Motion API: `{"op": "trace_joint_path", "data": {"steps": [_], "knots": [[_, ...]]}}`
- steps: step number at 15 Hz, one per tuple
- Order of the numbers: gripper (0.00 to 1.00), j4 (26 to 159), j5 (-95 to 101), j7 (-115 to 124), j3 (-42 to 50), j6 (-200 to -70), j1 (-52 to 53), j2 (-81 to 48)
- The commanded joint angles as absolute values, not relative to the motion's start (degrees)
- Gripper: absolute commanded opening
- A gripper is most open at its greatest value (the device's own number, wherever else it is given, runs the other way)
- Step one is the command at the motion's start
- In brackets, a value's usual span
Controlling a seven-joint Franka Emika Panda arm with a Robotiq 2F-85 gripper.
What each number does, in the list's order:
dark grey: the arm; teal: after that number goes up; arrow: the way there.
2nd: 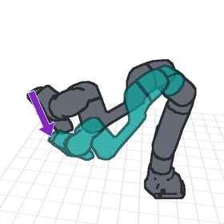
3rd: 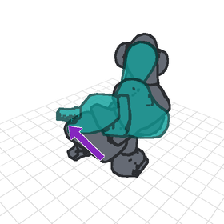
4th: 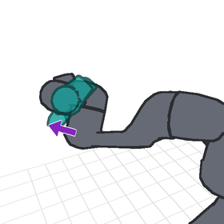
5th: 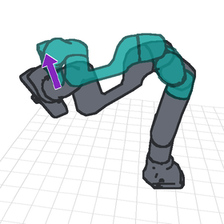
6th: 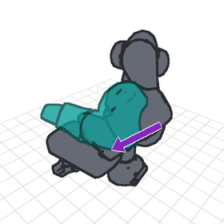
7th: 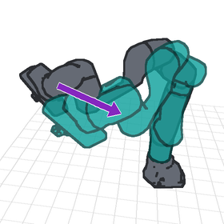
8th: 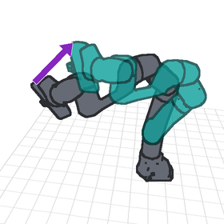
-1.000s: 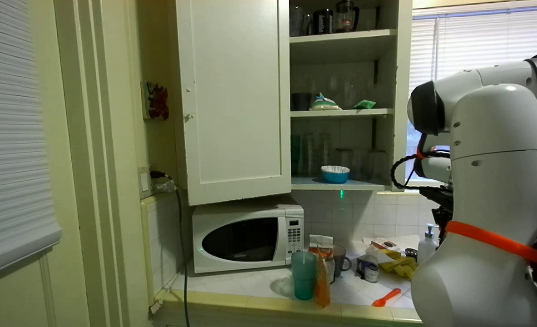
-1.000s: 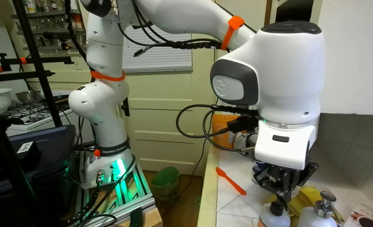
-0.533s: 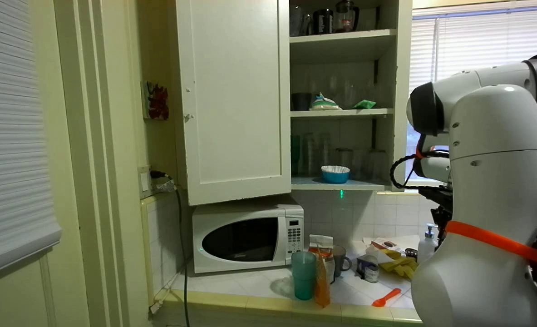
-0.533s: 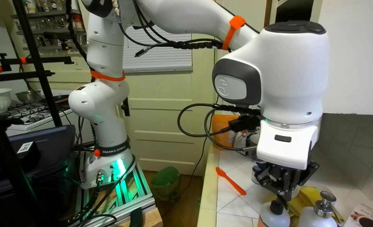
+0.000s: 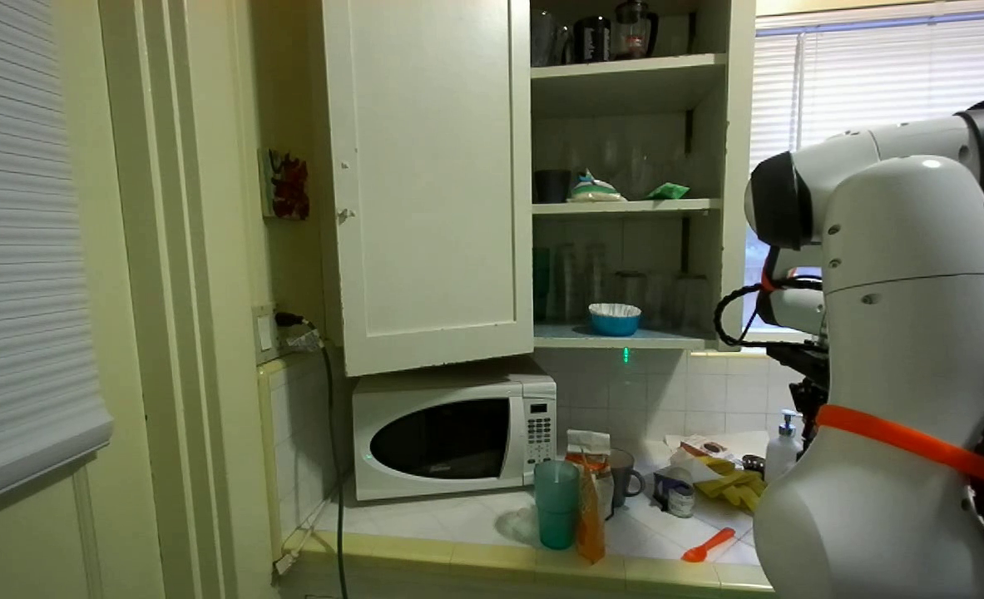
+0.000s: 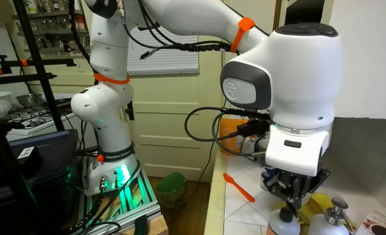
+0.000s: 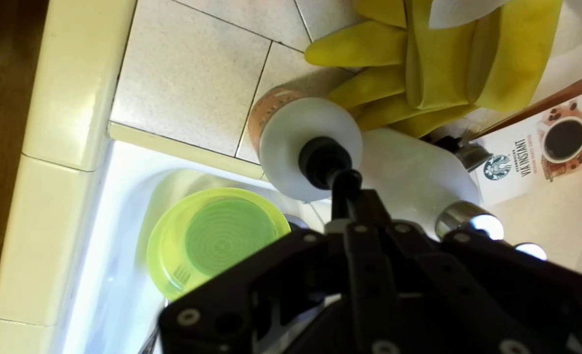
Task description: Press the top of the bottle closest to you
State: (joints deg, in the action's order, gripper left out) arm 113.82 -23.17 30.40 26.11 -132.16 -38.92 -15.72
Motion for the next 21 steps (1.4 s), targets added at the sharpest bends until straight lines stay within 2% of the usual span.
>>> {"op": "trace_joint_path", "data": {"steps": [1,9,10,11,21], "knots": [[0.0,113.0,-22.4,31.7,26.7,-130.3,-38.4,-19.2],[0.0,113.6,-22.4,31.9,26.9,-130.3,-38.1,-17.4],[0.1,113.7,-22.3,32.0,27.0,-130.4,-38.0,-17.1],[0.27,114.0,-22.2,32.1,27.0,-130.6,-37.8,-16.6],[0.99,116.6,-21.0,32.4,28.1,-132.4,-36.0,-12.4]]}}
